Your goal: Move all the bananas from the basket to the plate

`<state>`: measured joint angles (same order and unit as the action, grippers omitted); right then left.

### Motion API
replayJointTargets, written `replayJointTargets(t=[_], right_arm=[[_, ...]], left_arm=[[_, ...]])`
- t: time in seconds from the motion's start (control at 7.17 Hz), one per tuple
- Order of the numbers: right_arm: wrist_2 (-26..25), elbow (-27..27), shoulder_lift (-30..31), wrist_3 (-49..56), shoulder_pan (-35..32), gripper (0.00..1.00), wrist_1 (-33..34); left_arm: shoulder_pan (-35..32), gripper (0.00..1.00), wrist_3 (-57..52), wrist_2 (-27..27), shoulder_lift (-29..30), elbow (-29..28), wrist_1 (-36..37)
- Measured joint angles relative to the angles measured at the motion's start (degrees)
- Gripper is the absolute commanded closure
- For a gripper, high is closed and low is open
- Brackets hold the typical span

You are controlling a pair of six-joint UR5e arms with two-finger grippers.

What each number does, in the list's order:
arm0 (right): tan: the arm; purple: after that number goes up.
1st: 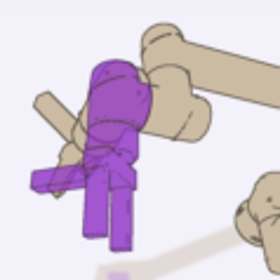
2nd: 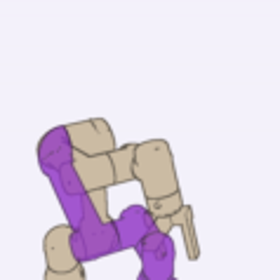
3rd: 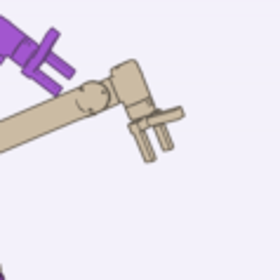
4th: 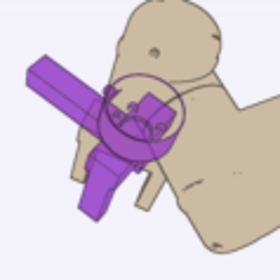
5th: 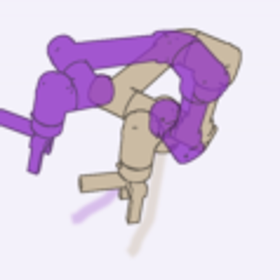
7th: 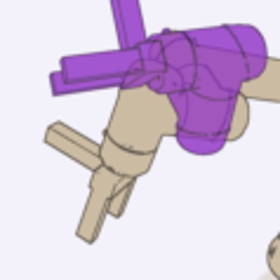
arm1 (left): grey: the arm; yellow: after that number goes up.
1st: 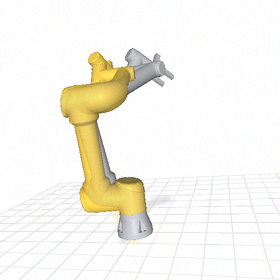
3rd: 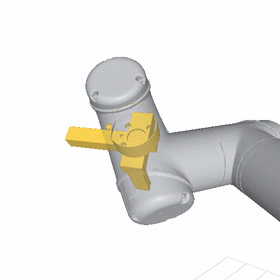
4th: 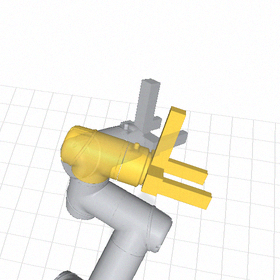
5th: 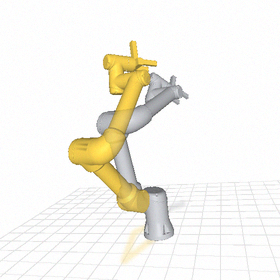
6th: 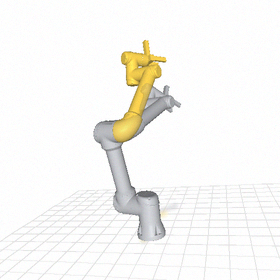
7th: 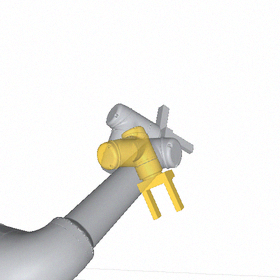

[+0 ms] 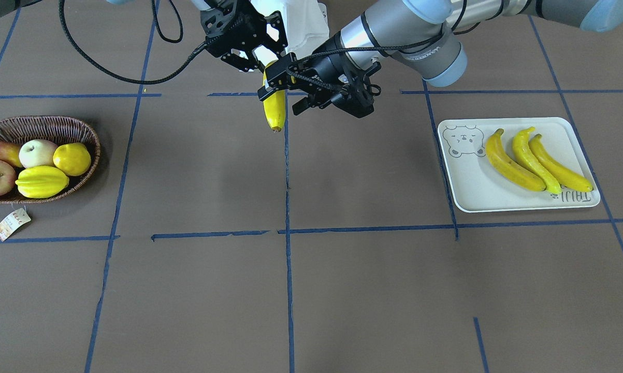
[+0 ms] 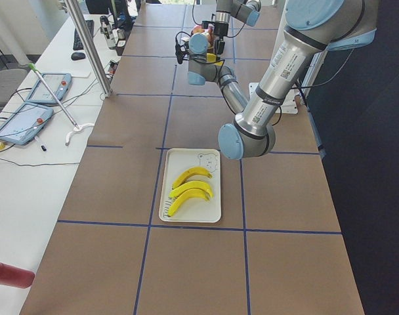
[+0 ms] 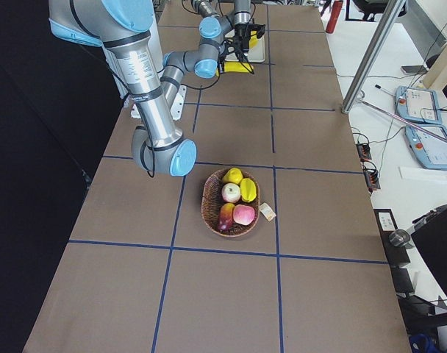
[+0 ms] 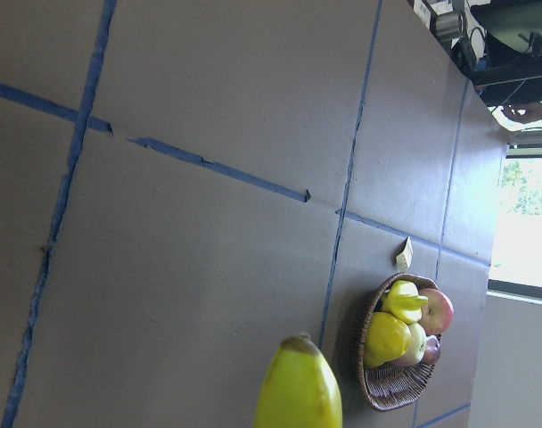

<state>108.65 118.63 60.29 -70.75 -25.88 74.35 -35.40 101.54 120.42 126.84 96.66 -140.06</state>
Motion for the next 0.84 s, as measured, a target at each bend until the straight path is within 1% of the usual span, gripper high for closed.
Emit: replayJointTargets(t=[0.14, 0.28, 0.42, 0.56, 0.7, 0.84], right_arm=[[0.0, 0.0, 0.0, 0.0, 0.0, 0.96, 0.0], [0.0, -0.1, -0.1, 0.0, 0.0, 0.95, 0.0], [0.0, -0.1, -0.1, 0.0, 0.0, 0.76, 0.0], [0.0, 0.0, -0.1, 0.1, 0.0, 0.14, -0.1], [0.0, 0.1, -0.1, 0.0, -0.1, 0.00, -0.1], [0.0, 0.2, -0.1, 0.0, -0.2, 0.00, 0.0]], left_arm=[[0.8, 0.52, 0.0, -0.4, 0.1, 0.0, 0.0], [1.2, 0.93, -0.1, -0.5, 0.1, -0.1, 0.0], [1.3, 1.00, -0.3, -0.5, 0.0, -0.1, 0.0], [1.2, 1.00, -1.0, -0.5, -0.2, -0.1, 0.0], [1.0, 1.00, -2.2, -0.4, -0.3, -0.1, 0.0], [0.7, 1.00, -2.9, -0.4, -0.5, -0.1, 0.1]])
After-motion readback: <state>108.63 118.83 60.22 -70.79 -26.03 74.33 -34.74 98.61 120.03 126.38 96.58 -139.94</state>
